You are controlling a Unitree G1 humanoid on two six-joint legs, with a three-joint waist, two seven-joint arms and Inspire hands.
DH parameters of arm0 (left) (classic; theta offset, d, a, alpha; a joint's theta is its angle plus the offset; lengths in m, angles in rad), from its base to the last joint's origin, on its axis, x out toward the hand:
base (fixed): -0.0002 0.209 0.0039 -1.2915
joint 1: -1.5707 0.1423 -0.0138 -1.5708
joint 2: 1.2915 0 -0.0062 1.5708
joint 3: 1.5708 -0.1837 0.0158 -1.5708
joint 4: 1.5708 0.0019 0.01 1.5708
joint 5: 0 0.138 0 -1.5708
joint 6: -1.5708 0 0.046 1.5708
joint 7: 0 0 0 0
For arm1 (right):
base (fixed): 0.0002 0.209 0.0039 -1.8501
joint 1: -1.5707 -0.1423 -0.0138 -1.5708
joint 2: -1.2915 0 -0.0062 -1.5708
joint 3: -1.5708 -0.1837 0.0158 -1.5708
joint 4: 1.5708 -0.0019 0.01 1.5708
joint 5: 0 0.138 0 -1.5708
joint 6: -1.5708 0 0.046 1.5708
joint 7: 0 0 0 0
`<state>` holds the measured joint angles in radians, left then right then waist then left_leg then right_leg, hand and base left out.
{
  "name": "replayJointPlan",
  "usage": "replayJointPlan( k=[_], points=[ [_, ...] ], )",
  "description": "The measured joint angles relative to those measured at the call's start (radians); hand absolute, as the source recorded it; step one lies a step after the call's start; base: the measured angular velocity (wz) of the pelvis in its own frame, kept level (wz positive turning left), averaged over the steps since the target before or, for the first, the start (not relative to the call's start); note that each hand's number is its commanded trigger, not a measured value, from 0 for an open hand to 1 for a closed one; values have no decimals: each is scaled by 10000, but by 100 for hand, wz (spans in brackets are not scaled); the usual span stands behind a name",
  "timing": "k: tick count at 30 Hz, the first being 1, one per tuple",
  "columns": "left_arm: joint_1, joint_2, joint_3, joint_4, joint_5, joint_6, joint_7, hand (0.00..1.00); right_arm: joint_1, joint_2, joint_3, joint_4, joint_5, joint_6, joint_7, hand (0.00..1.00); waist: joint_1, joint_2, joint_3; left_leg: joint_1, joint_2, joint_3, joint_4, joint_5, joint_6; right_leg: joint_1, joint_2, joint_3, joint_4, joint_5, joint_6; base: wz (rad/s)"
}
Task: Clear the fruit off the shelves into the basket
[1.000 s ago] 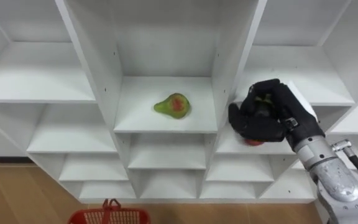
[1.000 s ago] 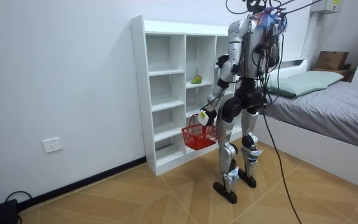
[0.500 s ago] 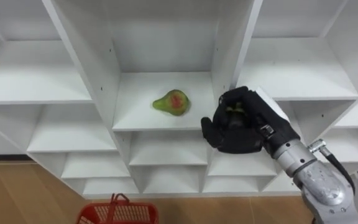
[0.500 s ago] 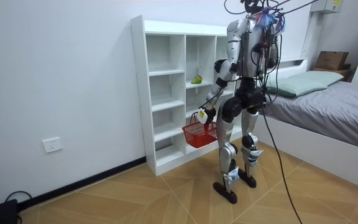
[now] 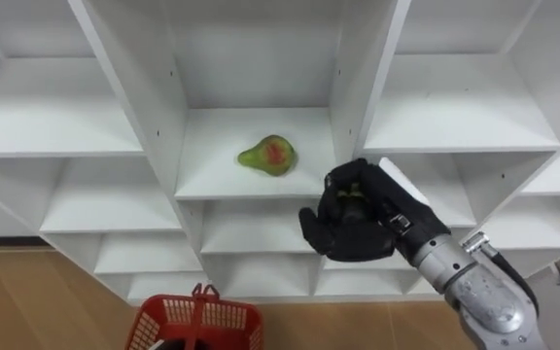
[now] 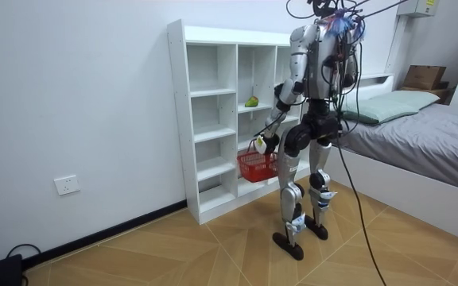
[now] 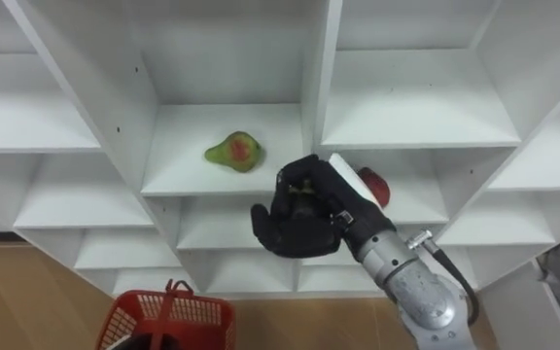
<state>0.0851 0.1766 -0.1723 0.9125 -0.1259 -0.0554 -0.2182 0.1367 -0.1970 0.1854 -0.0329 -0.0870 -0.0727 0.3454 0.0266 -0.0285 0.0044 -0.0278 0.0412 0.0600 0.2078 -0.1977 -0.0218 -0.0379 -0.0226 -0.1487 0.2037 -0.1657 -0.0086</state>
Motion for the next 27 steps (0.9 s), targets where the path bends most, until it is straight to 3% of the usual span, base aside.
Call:
replayJointPlan(
  k=[6, 13, 18, 21, 27],
  points=[
    [-375, -7, -175, -636, 7, -198, -433, 100, -49, 44, 167, 183, -7, -6, -61, 100, -49, 116, 65, -669, -9, -27, 334, 5, 9, -552, -48, -110, 185, 20, -9, 3],
    [-608, -28, -613, -1237, -20, -346, -787, 100, -491, 48, 544, 1084, -151, -72, -275, 100, -66, 241, 74, -1101, -17, 134, 334, 47, 72, -1150, -99, -25, 399, 28, -13, -5],
    [-599, -9, -1004, -2082, -411, -470, -905, 100, -759, 46, 737, 2093, -369, -282, -373, 100, -85, 253, 75, -1310, -16, 136, 320, 51, 73, -1410, -107, -25, 476, 29, -14, 0],
    [-725, -17, -1201, -2138, -623, -713, -986, 100, -899, 39, 795, 2382, -370, -389, -521, 100, -16, 256, 78, -1427, -11, 209, 310, 53, 74, -1608, -109, 47, 555, 32, -18, -8],
    [-852, 9, -1486, -2266, -1177, -839, -1040, 100, -1116, 25, 1007, 3091, -369, -646, -795, 100, -85, 284, 99, -1893, -12, 202, 474, 58, 81, -2088, -124, 53, 709, 38, -29, -1]
  ],
)
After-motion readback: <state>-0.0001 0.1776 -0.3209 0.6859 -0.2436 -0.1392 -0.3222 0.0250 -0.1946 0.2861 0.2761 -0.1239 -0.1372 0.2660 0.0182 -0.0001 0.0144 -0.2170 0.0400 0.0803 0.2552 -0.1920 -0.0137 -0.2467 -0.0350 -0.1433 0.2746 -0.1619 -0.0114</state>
